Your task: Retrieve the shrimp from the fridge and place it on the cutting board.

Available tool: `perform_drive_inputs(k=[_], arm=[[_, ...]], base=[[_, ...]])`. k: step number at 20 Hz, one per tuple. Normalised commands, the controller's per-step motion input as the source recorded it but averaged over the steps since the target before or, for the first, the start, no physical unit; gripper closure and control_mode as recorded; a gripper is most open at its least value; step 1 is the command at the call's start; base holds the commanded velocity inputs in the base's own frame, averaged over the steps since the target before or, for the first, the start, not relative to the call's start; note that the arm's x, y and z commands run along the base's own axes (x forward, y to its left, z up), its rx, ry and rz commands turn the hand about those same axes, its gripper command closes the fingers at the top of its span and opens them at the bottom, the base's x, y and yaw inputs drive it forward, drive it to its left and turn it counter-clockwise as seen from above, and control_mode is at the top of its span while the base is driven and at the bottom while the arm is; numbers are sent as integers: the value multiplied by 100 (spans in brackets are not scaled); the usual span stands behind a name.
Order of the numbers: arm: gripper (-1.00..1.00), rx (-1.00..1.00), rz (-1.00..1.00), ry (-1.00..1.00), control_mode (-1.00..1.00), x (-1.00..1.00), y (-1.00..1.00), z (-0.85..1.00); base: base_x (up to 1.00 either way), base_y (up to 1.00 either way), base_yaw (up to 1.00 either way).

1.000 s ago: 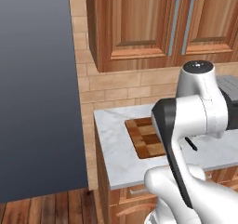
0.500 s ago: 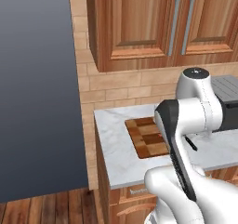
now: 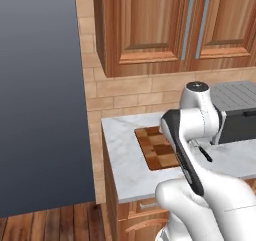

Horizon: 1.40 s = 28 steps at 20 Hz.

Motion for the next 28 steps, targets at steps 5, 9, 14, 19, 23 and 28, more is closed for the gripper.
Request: perform_drive_inputs(k=[5,9,14,19,23,28], arm=[[100,1,2,0,-100,97,-4,-55],[100,0,0,1,-100,98,-7,-58],[100,0,0,3,-100,100,-10,-45],[100,0,0,10,-100,87,-13,-31],[100,0,-1,2,-100,54,-7,-18],[100,0,-2,6,-100,30,-21,-53]], base=[[0,0,0],[0,0,0],[0,0,0],[0,0,0],[0,0,0],[0,0,0]])
